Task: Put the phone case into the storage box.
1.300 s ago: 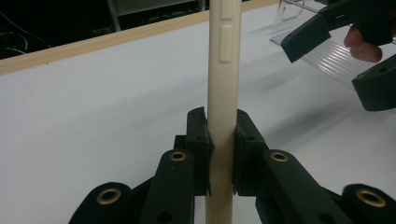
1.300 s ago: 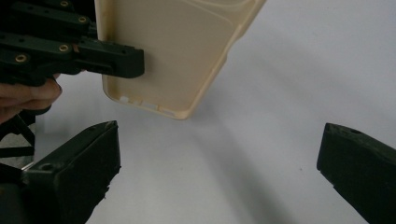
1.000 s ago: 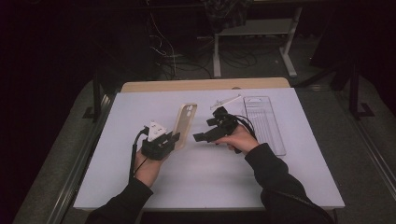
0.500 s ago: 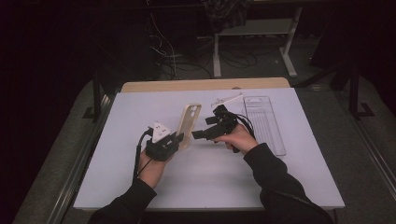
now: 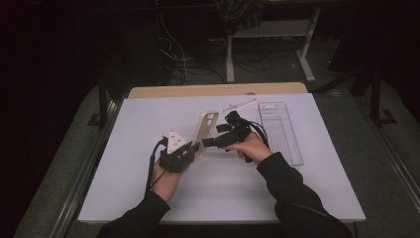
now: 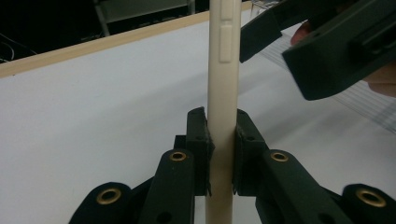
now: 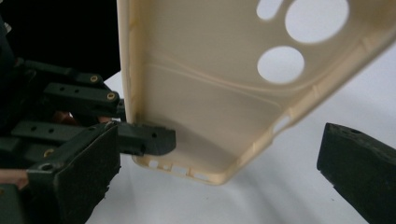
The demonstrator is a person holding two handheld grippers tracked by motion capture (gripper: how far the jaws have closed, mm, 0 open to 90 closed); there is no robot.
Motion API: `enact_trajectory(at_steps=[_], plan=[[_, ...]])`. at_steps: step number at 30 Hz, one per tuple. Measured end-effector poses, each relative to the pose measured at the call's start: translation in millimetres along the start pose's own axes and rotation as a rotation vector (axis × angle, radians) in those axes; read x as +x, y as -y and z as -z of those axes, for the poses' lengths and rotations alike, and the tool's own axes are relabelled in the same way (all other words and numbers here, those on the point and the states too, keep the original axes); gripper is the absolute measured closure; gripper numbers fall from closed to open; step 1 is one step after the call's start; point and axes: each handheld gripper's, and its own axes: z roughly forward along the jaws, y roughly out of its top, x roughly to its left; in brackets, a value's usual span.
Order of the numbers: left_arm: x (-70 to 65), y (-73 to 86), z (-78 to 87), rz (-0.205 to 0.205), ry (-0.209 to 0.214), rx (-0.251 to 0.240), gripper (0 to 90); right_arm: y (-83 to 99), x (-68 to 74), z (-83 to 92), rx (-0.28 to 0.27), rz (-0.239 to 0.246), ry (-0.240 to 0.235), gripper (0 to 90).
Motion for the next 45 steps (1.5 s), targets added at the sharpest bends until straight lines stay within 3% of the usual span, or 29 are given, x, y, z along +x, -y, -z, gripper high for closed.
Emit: enact_trajectory(at_steps=[9, 17, 19, 20, 24, 26, 31, 45], plan=[[-7.5, 0.3, -3.5, -0.005, 0.004, -0.006, 80.1, -1.3, -0.4, -0.9, -0.034, -0.026, -0.019, 0.0], [-13.9, 0.9, -5.4, -0.046, 0.006, 0.013, 80.0, -1.6, -2.0, -1.7, -0.054, -0.049, -0.03, 0.0], [-17.4, 1.4, -6.5, -0.022, 0.012, -0.001, 80.0, -1.4, -2.2, -1.7, -0.053, -0.057, -0.029, 0.0], [-17.0, 1.6, -5.9, -0.043, 0.01, 0.011, 80.0, -1.4, -2.2, -1.7, -0.053, -0.058, -0.029, 0.0], [-19.0, 1.2, -5.1, -0.054, 0.013, 0.015, 80.0, -1.6, -3.2, -1.7, -0.06, -0.059, -0.034, 0.0], [-20.6, 0.8, -5.2, -0.037, 0.016, -0.009, 80.1, -2.0, -2.7, -1.9, -0.06, -0.06, -0.033, 0.0], [-24.2, -0.2, -3.2, -0.051, 0.008, -0.029, 80.2, -0.7, -0.9, -5.9, -0.045, -0.062, -0.032, 0.0], [-22.8, 1.4, -4.1, -0.048, -0.015, -0.026, 80.1, 0.1, 1.2, -10.3, -0.027, -0.084, -0.038, 1.2]])
